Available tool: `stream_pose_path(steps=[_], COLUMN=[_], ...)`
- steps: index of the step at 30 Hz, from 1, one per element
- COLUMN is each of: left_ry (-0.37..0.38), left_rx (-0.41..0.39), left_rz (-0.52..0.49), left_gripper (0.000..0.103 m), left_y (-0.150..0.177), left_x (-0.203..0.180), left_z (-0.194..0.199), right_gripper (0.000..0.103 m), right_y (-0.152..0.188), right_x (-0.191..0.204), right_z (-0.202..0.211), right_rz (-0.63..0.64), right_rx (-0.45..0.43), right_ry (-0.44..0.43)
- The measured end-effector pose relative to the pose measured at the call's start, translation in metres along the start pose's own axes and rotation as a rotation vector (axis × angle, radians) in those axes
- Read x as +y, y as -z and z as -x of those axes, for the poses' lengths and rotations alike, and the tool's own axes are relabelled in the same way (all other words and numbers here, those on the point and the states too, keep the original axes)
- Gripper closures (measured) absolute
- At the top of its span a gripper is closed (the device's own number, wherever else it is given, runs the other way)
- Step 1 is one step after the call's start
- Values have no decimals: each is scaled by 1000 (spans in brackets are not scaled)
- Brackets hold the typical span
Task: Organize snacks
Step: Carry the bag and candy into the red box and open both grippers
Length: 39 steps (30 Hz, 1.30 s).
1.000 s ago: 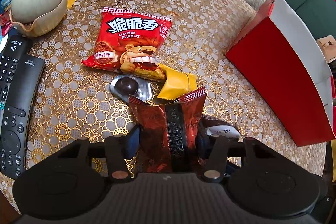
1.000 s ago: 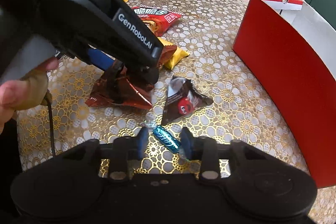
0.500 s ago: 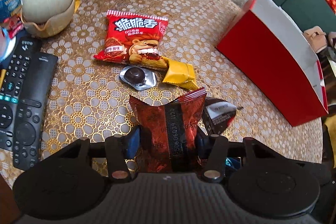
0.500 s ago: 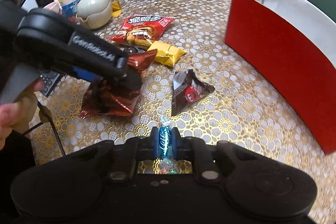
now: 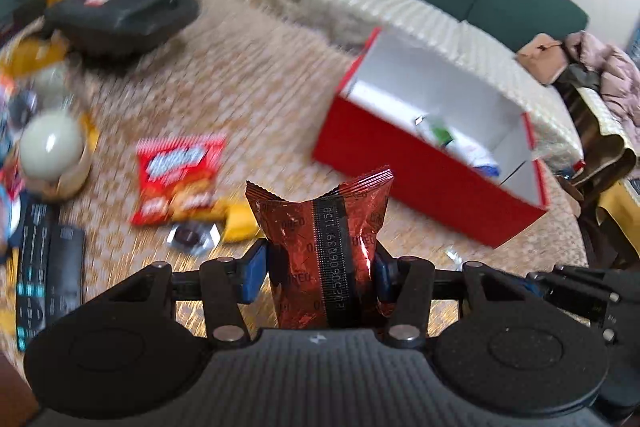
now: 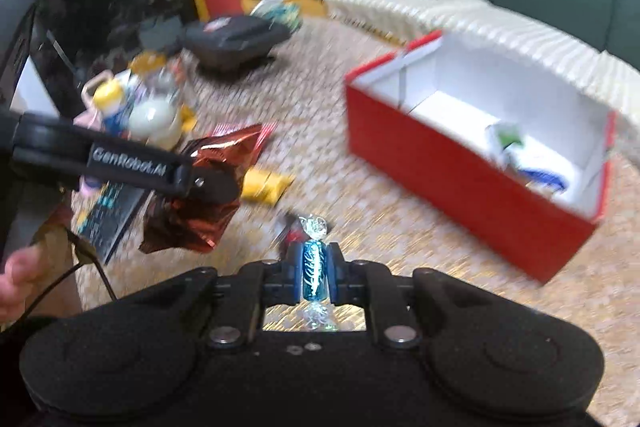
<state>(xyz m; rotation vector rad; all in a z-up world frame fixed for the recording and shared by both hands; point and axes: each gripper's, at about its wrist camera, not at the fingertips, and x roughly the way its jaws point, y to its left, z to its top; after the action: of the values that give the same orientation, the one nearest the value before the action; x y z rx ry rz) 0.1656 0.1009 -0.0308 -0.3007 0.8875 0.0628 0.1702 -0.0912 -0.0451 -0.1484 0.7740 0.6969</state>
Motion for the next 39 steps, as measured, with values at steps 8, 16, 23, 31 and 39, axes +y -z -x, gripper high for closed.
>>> stream_pose_path(steps=[8, 16, 23, 31, 39], left_ry=[-1, -11, -14, -41, -52], left_rx=[-84, -104, -70, -1, 49], left_rz=[-139, -238, -277, -294, -322], left_gripper=[52, 52, 52, 52, 52], left_y=[-44, -80, -98, -112, -113], left_x=[-53, -97, -119, -133, -140], left_z=[7, -14, -48, -103, -145], right_gripper=[91, 91, 91, 91, 91], right_y=[-33, -57, -67, -73, -68], right_x=[-44, -83, -116, -147, -160], right_z=[29, 30, 15, -21, -61], right_rz=[-53, -59, -102, -138, -155], right_rx=[-107, -147, -137, -63, 19], right_ry=[77, 139, 178, 205, 230])
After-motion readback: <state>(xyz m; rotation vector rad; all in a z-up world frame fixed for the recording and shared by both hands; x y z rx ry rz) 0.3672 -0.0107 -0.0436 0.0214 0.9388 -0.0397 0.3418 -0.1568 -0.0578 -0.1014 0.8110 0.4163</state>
